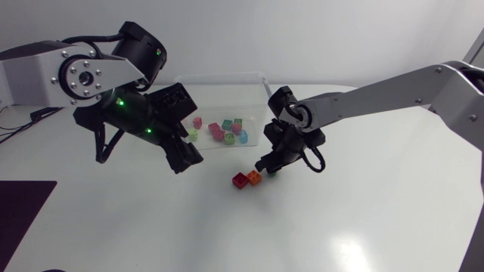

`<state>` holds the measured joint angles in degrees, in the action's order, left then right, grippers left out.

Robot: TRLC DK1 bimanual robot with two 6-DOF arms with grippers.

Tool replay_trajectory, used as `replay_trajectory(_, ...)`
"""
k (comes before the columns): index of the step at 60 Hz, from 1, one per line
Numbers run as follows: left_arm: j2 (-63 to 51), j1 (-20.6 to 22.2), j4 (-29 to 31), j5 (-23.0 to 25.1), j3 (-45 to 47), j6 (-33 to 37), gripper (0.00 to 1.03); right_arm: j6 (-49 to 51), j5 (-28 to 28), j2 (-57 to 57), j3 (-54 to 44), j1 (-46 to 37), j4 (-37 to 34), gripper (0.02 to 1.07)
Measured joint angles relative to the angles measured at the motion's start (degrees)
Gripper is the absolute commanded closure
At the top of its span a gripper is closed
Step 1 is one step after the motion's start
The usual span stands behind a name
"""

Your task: Place the duplo bricks in the container

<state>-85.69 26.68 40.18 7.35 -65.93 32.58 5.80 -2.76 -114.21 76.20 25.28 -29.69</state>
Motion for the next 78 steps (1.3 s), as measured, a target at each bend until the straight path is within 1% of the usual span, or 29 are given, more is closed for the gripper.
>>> replay_trajectory(1, 0.0, 0.1, 0.0, 0.0, 0.0, 0.0, 0.1, 0.0, 0.0, -0.1, 0.0, -0.1, -0.1, 0.39)
replay_trajectory(5, 0.0, 0.1, 0.0, 0.0, 0.0, 0.0, 0.1, 0.0, 0.0, -0.2, 0.0, -0.2, -0.2, 0.32)
replay_trajectory(9, 0.0, 0.1, 0.0, 0.0, 0.0, 0.0, 0.1, 0.0, 0.0, -0.3, 0.0, -0.2, -0.2, 0.2)
replay_trajectory(14, 0.0, 0.1, 0.0, 0.0, 0.0, 0.0, 0.1, 0.0, 0.0, -0.3, 0.0, -0.2, -0.5, 0.14)
replay_trajectory(36, 0.3, 0.1, 0.1, 0.0, 0.0, 0.0, 0.1, 3.4, -0.2, -0.7, 0.4, -1.0, -2.1, 0.14)
replay_trajectory(51, 0.3, 0.1, 0.1, 0.0, 0.0, 0.0, 0.1, 8.2, -1.6, -2.3, 2.1, -1.0, -3.5, 0.14)
replay_trajectory(68, 0.3, 0.1, 0.1, 0.0, 0.0, 0.0, 0.1, 14.6, -1.9, -2.7, 3.1, -1.0, -6.0, 0.14)
replay_trajectory(78, 0.3, 0.1, 0.1, 0.0, 0.0, 0.0, 0.1, 17.5, -2.1, -4.1, 5.3, -1.0, -7.3, 0.15)
